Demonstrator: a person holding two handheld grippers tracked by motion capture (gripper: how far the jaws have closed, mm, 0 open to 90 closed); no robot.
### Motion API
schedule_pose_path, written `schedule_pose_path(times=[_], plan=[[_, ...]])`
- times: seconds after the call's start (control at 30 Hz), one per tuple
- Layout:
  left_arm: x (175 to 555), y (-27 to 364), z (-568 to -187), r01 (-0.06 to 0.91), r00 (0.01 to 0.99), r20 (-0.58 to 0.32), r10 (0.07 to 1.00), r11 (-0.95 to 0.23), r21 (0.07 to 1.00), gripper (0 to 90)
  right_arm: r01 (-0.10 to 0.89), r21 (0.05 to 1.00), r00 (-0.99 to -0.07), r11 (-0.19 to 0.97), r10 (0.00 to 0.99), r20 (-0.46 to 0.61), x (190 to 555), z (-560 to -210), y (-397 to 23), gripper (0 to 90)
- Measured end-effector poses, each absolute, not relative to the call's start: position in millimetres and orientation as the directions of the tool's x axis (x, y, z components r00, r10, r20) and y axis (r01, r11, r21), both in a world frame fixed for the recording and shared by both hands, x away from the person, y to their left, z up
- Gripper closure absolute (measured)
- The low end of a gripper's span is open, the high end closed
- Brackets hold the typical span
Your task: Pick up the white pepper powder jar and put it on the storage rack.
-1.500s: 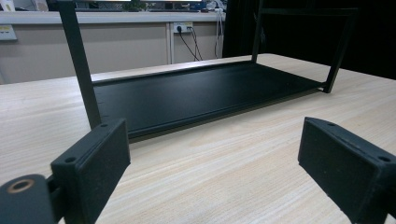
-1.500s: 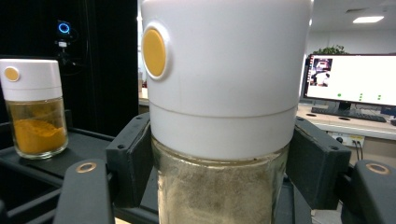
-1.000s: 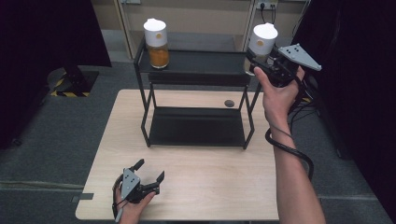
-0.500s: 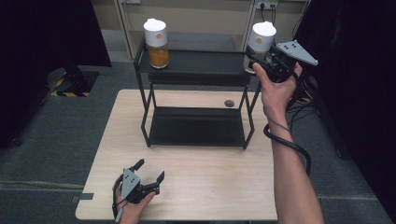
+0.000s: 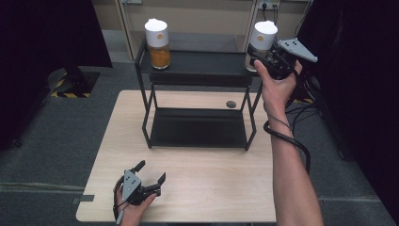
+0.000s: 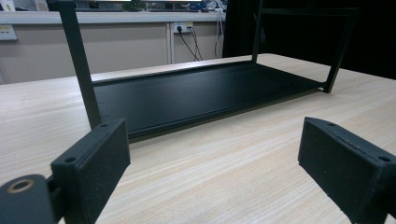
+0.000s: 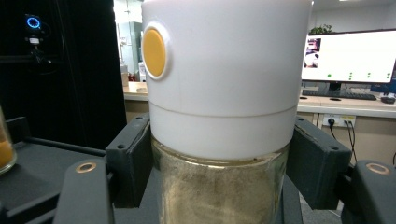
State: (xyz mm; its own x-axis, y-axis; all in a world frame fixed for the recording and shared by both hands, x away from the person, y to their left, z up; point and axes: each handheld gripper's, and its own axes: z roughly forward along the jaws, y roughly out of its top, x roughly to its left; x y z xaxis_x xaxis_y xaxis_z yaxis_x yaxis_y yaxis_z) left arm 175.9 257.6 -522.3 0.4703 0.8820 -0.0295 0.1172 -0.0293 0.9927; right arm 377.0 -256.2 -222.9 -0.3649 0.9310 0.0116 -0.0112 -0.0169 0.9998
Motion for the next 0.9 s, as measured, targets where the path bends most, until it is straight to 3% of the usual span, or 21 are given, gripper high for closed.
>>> schedule_pose_path(times=[0.9], plan=[[175.8, 257.2, -522.1, 0.115, 0.471, -0.024, 0.882, -0.034, 0.993, 8.4, 0.014, 0.999, -0.354, 0.037, 0.935, -0.03, 392.8, -225.4, -246.8, 30.8]])
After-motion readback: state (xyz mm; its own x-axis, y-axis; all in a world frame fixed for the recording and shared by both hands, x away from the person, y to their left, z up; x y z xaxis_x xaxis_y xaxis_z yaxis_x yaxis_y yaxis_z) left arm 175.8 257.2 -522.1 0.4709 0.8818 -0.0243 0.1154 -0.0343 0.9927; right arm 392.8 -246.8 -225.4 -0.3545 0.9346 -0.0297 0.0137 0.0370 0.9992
